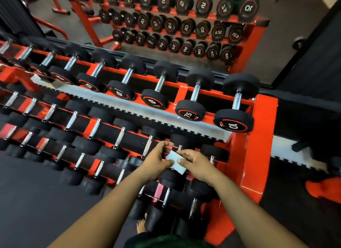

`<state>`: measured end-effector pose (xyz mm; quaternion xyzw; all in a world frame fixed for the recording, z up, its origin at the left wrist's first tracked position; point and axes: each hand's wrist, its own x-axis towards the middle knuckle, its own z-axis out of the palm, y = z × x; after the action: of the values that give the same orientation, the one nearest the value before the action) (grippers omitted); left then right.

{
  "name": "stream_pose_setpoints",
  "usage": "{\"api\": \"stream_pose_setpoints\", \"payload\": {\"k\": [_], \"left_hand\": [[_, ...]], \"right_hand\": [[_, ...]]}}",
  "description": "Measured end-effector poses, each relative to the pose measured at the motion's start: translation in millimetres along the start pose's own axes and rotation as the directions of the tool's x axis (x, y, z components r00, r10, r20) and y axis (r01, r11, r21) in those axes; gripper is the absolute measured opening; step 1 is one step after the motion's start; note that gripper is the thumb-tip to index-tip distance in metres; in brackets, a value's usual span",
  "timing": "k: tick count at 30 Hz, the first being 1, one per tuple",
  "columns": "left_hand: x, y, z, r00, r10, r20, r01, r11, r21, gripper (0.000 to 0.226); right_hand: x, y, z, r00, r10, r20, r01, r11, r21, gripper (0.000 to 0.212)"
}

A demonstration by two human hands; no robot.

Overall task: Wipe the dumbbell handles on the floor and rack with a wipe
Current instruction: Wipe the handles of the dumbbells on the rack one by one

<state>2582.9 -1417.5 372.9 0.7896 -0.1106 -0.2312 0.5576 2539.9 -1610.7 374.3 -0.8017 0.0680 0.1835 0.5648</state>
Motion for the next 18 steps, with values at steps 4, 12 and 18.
{"api": "stream_pose_setpoints", "payload": {"k": [4, 12, 18], "left_hand": [[23.8, -27.2, -23.5, 0.997, -0.036, 0.065, 0.032, 0.997, 0.068, 0.058], [50.5, -129.7, -17.8, 0.985, -0.169, 0.029, 0.168, 0.984, 0.052, 0.037], [64.0, -193.8, 21.3, 0.975, -0.220, -0.019, 0.218, 0.947, 0.236, 0.067]], "right_hand": [[27.5, 13.5, 32.0, 0.993, 0.116, -0.038, -0.117, 0.993, -0.031, 0.025], [71.6, 58.3, 85.4, 0.888, 0.413, -0.204, -0.386, 0.909, 0.160, 0.025], [121.4, 169.6, 90.0, 0.751, 0.537, -0.386, -0.445, 0.842, 0.305, 0.020]]}}
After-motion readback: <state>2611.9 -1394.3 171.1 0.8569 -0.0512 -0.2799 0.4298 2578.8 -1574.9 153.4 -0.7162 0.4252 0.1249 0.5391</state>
